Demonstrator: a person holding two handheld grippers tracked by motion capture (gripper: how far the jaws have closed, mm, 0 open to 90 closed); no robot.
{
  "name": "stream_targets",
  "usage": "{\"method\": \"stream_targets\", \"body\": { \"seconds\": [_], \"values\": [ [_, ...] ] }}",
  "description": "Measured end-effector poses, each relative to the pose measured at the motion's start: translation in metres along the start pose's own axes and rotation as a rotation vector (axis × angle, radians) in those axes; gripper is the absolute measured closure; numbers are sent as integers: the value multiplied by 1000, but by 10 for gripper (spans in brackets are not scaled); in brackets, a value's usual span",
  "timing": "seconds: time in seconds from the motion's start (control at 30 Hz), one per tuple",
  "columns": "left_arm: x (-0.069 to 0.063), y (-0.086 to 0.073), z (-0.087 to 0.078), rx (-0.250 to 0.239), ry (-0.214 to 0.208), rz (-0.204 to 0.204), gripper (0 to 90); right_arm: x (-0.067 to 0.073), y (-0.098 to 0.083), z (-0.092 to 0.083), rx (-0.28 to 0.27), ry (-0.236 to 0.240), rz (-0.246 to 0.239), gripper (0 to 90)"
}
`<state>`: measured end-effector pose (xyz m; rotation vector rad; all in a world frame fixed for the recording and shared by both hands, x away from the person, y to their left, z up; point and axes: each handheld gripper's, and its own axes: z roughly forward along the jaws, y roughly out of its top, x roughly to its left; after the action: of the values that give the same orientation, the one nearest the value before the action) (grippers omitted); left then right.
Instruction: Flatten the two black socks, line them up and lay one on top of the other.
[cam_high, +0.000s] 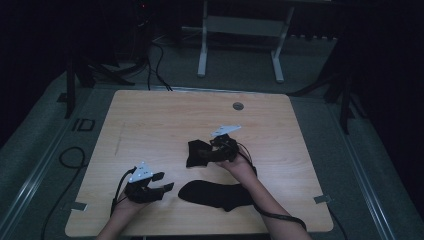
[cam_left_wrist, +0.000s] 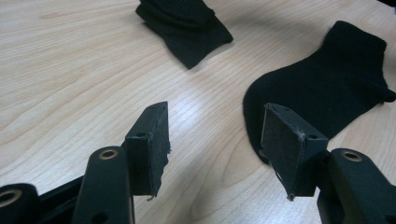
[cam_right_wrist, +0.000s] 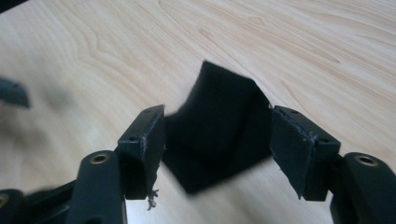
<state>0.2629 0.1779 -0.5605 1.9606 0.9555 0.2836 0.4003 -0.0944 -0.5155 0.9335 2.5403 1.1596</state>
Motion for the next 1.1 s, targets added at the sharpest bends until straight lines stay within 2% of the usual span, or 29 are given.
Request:
{"method": "stream_targets", "body": {
  "seconds": [0.03, 0.1, 0.2, 0.33, 0.37, 0.4, 0.47, 0.53, 0.63, 0.7, 0.77, 0.8, 0.97, 1.1],
  "values": [
    [0, -1, 1, 3, -4, 0, 417, 1, 4, 13, 19, -7, 10, 303],
    [0, -1, 1, 9, -5, 0, 417, 2, 6, 26, 48, -43, 0, 289],
    [1, 0, 0, 3, -9, -7, 418, 1, 6, 41, 89, -48, 2, 305],
    [3, 0, -1, -3, -11, -17, 417, 10, 0, 56, 173, -49, -82, 398],
    [3, 0, -1, -4, -14, -21, 417, 13, -2, 57, 163, -59, -97, 420],
    [3, 1, -1, -6, -13, -24, 417, 13, -3, 56, 158, -60, -91, 443],
    [3, 1, 0, -5, -16, -25, 418, 13, -3, 55, 154, -53, -91, 568],
    [2, 2, 0, -5, -13, -21, 418, 12, -3, 54, 152, -63, -90, 654],
    [3, 3, 2, -9, -14, -30, 418, 11, -3, 53, 147, -63, -86, 710],
    [4, 4, 3, -10, -15, -35, 418, 11, -2, 49, 141, -65, -92, 724],
    [5, 6, 4, -7, -6, -34, 418, 10, -2, 41, 119, -26, -89, 725],
    [6, 7, 5, -2, 0, -32, 418, 10, -1, 36, 106, -21, -92, 725],
    [13, 17, 7, -4, 38, -46, 418, 13, -2, 0, 28, 39, -90, 728],
    [15, 26, 8, -20, 31, -66, 418, 21, -7, -28, -29, 100, -108, 727]
  ]
}}
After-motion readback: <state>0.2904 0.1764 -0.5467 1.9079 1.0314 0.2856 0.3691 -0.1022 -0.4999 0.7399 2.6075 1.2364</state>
